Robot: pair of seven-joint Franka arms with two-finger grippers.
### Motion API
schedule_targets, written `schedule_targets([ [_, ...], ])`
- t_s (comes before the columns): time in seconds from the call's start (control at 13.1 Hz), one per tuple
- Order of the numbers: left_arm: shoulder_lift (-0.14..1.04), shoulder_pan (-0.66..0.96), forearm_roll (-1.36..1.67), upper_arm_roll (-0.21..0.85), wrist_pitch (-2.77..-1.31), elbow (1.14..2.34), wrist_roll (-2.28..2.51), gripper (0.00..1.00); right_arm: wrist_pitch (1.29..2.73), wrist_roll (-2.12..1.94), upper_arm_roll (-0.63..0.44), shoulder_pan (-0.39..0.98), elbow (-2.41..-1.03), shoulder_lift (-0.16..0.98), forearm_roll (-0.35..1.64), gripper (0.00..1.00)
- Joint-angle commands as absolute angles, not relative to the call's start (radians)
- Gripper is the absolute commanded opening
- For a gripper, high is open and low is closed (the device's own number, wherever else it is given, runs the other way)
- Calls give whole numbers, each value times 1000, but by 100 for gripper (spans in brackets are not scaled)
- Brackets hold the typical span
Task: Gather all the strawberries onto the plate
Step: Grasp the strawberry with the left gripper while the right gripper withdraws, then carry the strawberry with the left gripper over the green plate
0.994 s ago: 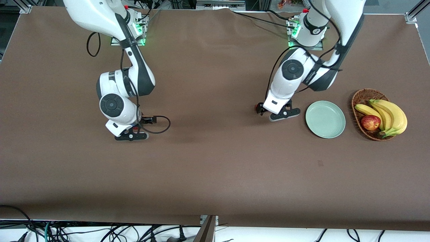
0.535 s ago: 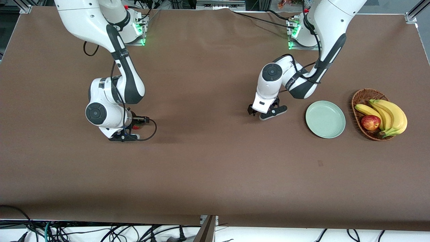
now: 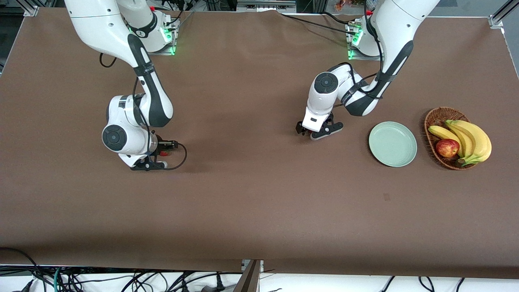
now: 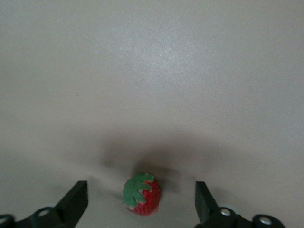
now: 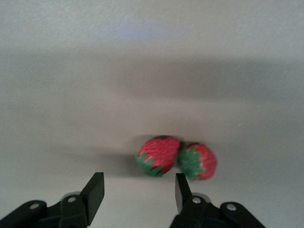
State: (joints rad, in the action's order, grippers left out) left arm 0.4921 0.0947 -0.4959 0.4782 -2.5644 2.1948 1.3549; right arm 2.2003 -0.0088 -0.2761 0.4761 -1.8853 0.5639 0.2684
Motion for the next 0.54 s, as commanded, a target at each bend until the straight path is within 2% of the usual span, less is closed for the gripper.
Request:
schedule_targets([
  [0.0, 483, 94, -525, 482, -2579, 2210, 1426, 39, 2240, -78, -267, 437, -1902, 571, 291, 65],
  [0.15, 482, 95, -525, 483, -2579, 2209, 1450, 10, 2240, -80, -267, 431, -1901, 577, 301, 63],
  [0.23, 482, 95, -525, 483, -2577, 2207, 1448, 0, 2246, -81, -267, 431, -1901, 580, 316, 60],
  [0.46, 450, 80, -516, 485, -2569, 2195, 1431, 0, 2253, -92, -265, 431, -1901, 589, 348, 60],
])
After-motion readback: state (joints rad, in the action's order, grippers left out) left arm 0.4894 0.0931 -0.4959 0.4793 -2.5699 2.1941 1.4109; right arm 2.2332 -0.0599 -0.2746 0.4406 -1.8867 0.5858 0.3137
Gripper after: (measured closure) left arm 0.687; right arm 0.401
